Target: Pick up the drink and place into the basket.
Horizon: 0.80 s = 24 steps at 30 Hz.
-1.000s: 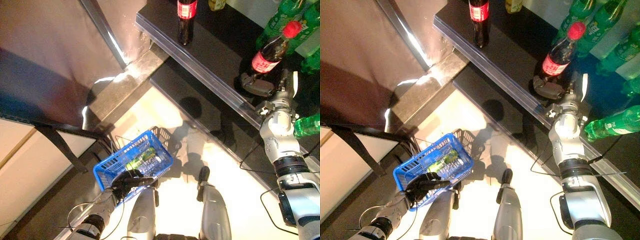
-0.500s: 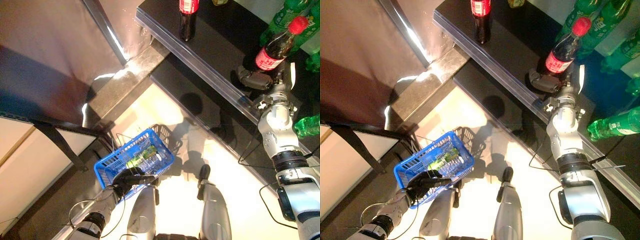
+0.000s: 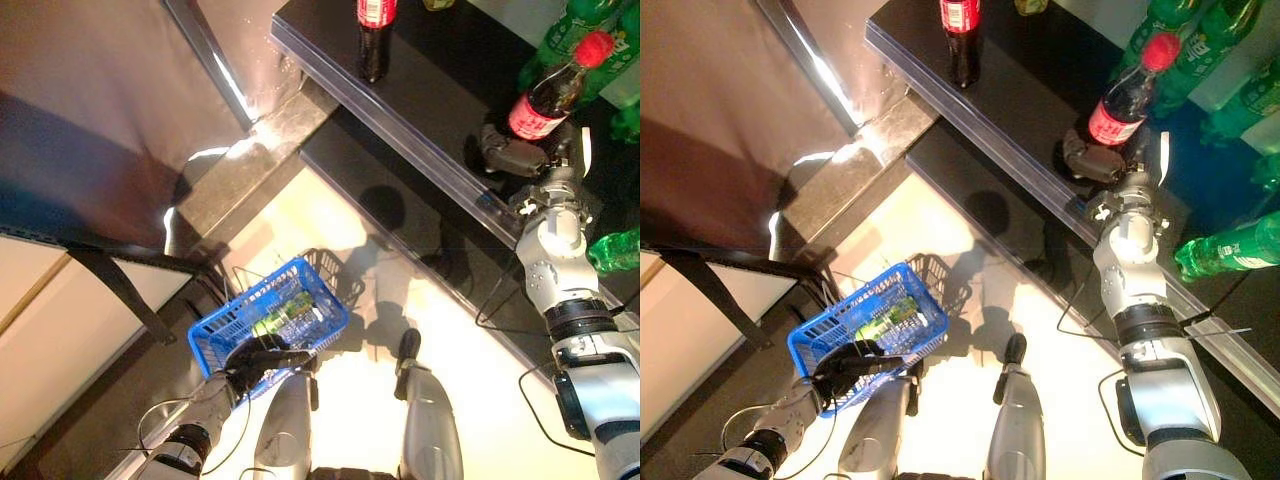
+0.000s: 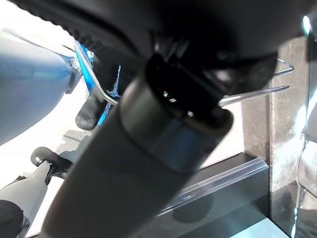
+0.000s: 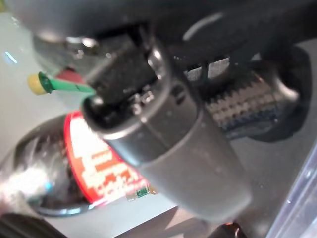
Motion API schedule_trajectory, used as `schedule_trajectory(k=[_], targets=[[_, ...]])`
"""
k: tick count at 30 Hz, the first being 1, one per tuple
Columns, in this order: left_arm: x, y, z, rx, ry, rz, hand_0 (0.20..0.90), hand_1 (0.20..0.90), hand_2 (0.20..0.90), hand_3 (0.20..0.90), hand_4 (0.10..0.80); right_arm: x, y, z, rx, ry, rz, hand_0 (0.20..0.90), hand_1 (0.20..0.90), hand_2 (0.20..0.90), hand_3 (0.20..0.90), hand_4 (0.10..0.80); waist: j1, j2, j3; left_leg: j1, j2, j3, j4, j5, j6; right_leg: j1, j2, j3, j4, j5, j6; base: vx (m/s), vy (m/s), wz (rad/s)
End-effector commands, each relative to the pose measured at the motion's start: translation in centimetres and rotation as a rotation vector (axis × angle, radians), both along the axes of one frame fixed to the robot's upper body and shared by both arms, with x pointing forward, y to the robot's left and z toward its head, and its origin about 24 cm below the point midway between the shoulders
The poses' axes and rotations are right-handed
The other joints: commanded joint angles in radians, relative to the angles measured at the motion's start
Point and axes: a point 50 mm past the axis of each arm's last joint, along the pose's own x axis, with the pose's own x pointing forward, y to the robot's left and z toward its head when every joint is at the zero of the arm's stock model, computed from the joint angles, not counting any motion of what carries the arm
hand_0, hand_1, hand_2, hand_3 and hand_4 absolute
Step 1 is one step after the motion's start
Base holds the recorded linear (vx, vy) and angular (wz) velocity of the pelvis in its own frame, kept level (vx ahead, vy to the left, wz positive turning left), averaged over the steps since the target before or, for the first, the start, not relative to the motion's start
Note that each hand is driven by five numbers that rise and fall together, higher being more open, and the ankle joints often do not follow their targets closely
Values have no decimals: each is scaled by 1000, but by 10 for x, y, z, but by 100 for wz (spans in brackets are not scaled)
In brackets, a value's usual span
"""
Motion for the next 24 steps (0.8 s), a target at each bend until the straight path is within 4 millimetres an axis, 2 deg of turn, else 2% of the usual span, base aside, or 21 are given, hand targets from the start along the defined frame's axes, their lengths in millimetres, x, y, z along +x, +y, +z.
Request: schedule_trajectory(k=[1,10,24], targets=[[-16,23,-2,26,-7,-10,300,300,300,200,100,-5,6,75,-46,-280,53,300,300,300,200,100,23,-41,-59,-84,-5,-41,46,46,32,49,-51,15,-15,-36,31,0,0,0],[-13,22,-1,26,-11,-11,300,300,300,200,100,-5,6,73,-75,-285,35,300,300,300,200,100,19,-42,-59,-81,-10,-39,38,44,39,39,-54,15,-17,-29,34,-3,3,3],[-14,24,1,29,-16,-10,300,300,300,200,100,-12,16,83,-173,-345,34,300,300,300,200,100,17,-52,-65,-61,-13,-34,19,43,45,53,-46,14,-37,-22,40,0,0,0]])
